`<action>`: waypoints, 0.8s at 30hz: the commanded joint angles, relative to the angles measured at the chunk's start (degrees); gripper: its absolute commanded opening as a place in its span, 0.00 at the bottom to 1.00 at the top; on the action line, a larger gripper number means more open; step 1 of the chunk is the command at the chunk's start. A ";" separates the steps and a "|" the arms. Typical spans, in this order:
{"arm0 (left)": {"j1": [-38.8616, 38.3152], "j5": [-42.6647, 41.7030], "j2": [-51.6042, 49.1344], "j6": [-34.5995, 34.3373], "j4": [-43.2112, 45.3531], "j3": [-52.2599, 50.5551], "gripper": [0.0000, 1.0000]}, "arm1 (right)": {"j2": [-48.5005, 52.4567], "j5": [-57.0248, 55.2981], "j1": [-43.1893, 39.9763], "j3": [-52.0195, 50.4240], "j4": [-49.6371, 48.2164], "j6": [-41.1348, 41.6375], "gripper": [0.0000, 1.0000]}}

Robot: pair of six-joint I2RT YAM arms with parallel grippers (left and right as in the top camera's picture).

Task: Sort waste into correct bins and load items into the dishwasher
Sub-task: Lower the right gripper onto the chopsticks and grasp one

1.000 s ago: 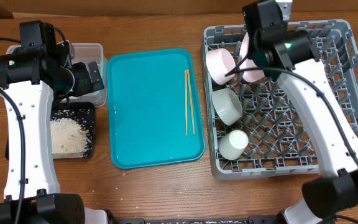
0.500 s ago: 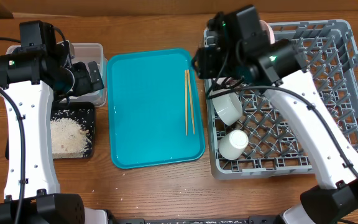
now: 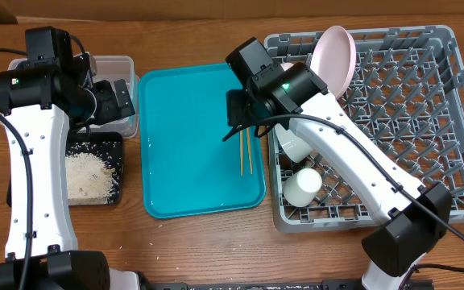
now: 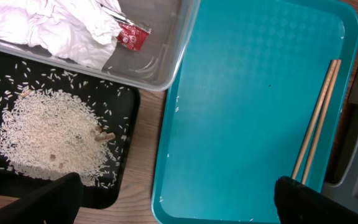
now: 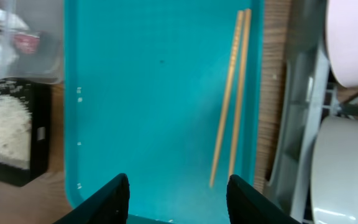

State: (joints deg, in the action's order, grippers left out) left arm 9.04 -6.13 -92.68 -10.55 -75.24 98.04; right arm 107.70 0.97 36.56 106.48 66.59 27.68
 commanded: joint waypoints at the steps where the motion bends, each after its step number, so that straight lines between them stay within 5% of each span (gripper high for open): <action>1: -0.04 0.39 0.55 0.04 0.09 1.11 1.00 | 0.83 -3.54 0.13 -0.02 1.07 3.10 0.51; 24: -0.04 0.39 0.55 0.04 0.09 1.11 1.00 | 10.71 -3.50 1.75 -0.02 1.36 6.91 0.48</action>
State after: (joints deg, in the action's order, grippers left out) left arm 9.04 -6.15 -92.68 -10.55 -75.24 98.04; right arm 116.46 -1.89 38.20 106.39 68.14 33.89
